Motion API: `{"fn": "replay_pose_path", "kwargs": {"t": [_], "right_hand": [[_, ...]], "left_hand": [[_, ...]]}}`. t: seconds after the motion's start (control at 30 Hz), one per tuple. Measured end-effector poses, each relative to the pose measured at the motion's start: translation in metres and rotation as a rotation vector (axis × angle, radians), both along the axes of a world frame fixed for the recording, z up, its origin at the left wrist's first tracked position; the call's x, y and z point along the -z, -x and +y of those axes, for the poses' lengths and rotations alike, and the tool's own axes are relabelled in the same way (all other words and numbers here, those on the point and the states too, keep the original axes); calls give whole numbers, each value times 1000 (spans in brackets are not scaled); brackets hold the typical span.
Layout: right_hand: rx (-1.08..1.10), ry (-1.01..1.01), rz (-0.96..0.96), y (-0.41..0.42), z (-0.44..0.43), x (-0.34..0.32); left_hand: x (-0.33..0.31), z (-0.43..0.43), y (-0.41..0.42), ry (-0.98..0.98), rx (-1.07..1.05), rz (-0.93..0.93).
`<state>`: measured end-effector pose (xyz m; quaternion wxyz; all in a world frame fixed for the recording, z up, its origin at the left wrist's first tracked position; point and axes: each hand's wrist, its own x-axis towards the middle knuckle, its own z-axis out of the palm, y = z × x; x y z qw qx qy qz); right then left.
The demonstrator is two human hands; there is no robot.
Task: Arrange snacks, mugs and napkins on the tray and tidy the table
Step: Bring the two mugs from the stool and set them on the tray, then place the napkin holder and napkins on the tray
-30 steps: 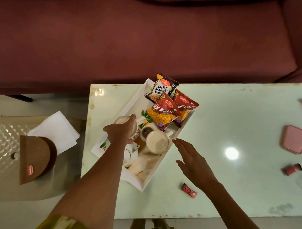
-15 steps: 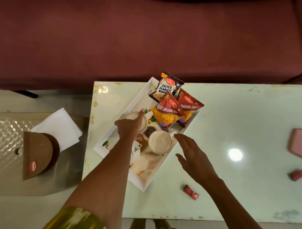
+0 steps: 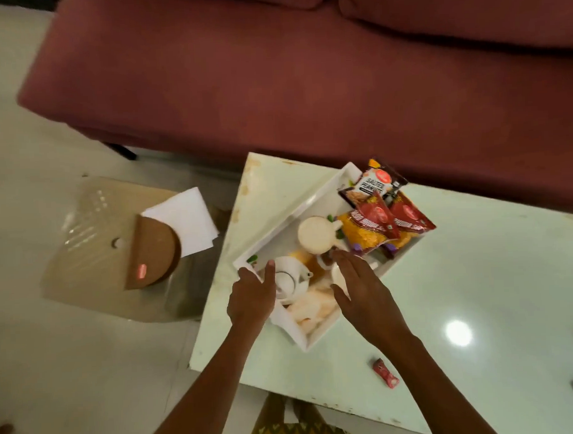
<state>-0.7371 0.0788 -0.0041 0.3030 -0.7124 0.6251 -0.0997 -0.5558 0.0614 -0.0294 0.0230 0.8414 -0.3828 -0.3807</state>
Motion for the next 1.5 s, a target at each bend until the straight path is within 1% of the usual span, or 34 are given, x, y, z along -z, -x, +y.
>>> {"fn": "replay_pose_path", "kwargs": {"t": [0.13, 0.27, 0.33, 0.4, 0.5, 0.57, 0.63, 0.7, 0.87, 0.93, 1.03, 1.17, 1.33, 1.5], "right_hand": [[-134, -15, -14, -51, -8, -7], [-209, 21, -63, -111, -11, -5], [-232, 7, -67, -143, -12, 1], [-244, -8, -52, -179, -16, 13], [-176, -109, -87, -229, -31, 34], [-58, -202, -160, -259, -44, 50], [87, -285, -230, -282, -55, 65], [179, -348, -259, -299, -64, 77], [437, -617, -416, -323, -70, 95], [510, -660, -456, -329, -69, 98], [557, -640, -446, -336, -67, 100], [591, -621, -431, -339, -67, 99], [583, -580, -463, -339, -67, 88], [516, -544, -496, -323, -58, 68]], "left_hand": [[-12, 15, -51, 27, -67, -3], [-14, 28, -98, 89, -161, -8], [-15, 34, -118, 138, -209, -20], [-14, 40, -139, 169, -212, -48], [-8, 43, -163, 215, -247, -46], [-1, 43, -177, 237, -289, -28], [6, 45, -188, 255, -284, -12], [9, 48, -195, 286, -288, 12], [16, 55, -206, 326, -307, 76], [18, 59, -208, 324, -328, 100], [21, 66, -210, 305, -353, 122], [26, 70, -213, 270, -336, 123], [24, 69, -215, 272, -330, 128], [19, 69, -216, 308, -350, 117]]}}
